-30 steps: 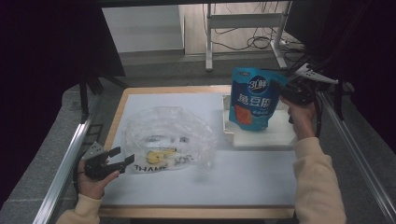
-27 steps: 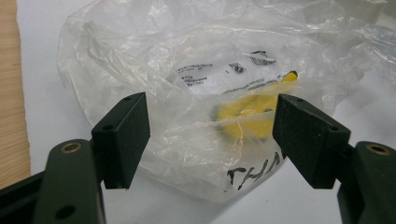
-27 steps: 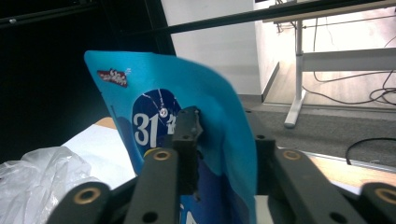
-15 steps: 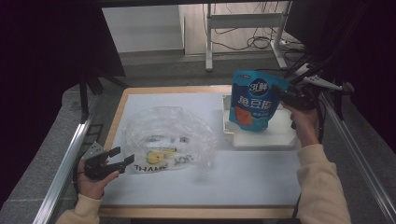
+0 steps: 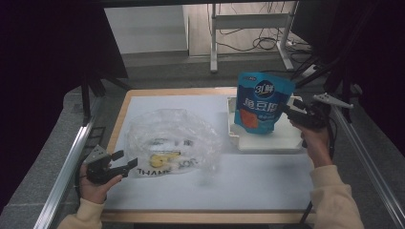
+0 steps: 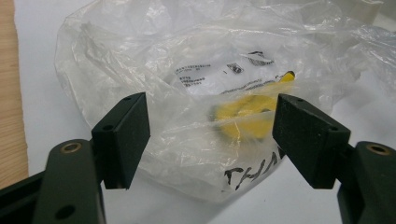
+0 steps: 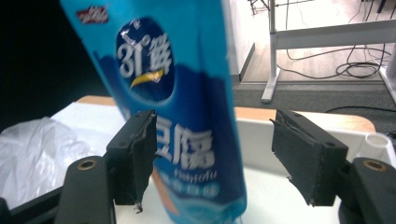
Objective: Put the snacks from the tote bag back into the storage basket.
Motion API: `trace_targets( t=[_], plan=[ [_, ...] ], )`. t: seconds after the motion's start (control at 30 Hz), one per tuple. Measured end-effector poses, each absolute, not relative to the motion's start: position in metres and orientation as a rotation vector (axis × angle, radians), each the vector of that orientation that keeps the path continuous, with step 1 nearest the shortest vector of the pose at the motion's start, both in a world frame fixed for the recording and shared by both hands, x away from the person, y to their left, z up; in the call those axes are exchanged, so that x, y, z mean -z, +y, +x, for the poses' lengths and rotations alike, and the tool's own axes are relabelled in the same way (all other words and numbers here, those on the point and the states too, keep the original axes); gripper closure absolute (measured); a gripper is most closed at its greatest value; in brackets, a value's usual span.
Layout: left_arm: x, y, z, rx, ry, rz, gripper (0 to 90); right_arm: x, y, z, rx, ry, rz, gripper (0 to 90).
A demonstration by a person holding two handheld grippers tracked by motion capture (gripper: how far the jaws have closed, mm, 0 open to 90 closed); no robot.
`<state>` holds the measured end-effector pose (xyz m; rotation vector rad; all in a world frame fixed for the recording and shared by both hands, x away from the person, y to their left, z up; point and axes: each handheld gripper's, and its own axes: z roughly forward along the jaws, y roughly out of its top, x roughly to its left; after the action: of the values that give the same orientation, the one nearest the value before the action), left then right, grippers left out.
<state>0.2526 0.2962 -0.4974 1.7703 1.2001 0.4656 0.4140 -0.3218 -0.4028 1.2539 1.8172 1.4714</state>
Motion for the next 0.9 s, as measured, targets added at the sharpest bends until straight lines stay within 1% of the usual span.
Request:
trace_targets(
  t=[0.2,0.47,0.77,0.9],
  plan=[
    [0.496,0.296,0.252,-0.467,1.198,1.769,27.8,0.411,-0.312,0.392,-1.452,1.881,1.193,27.8],
    [0.496,0.293,0.252,-0.465,1.193,1.771,27.8,0.429,-0.287,0.361,-1.467,1.972,1.128,26.9],
    [0.496,0.293,0.251,-0.466,1.189,1.777,27.8,0.476,-0.252,0.334,-1.465,2.162,1.082,27.0],
    [0.497,0.293,0.251,-0.465,1.188,1.779,27.8,0.484,-0.245,0.329,-1.473,2.198,1.069,26.9]
  ],
)
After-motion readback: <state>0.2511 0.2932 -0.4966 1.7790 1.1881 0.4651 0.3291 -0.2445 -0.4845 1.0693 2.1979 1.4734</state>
